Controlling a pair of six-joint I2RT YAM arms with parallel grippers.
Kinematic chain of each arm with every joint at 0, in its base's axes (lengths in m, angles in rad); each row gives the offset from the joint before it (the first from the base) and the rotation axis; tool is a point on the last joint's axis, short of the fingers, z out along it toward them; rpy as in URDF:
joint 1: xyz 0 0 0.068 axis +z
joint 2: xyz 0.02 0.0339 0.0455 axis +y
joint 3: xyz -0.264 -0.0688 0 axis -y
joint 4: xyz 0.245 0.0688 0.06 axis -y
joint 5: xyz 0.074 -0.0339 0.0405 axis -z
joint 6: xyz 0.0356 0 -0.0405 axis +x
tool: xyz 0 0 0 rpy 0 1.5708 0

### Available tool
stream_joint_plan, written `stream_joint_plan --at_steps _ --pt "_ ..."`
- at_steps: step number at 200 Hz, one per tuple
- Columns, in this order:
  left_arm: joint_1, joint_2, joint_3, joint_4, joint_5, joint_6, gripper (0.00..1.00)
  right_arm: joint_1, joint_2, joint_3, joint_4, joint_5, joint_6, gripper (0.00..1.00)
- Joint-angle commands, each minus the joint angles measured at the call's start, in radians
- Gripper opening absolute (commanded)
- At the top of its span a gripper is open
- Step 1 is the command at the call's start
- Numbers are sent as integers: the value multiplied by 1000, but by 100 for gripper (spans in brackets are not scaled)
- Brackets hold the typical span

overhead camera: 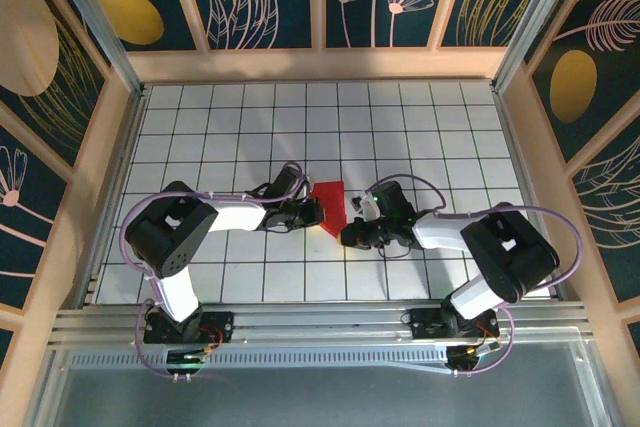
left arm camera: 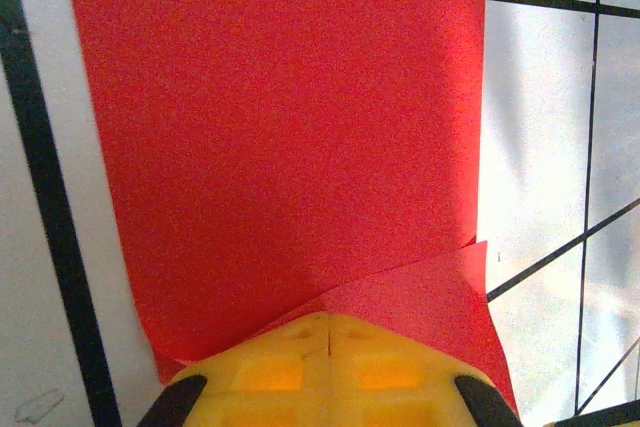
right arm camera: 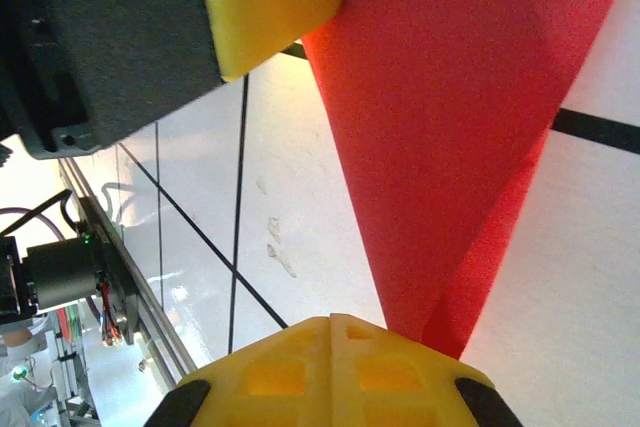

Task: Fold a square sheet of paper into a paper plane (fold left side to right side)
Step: Third fold the triangle at the center of the table.

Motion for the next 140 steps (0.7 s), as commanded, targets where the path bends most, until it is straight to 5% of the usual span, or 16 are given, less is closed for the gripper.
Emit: stream_joint_plan --at_steps 1,140 --pt "-1 26 -6 -83 -50 23 0 9 14 -11 23 4 10 0" --pt "0 6 -4 -77 -43 25 2 8 81 -17 7 15 30 0"
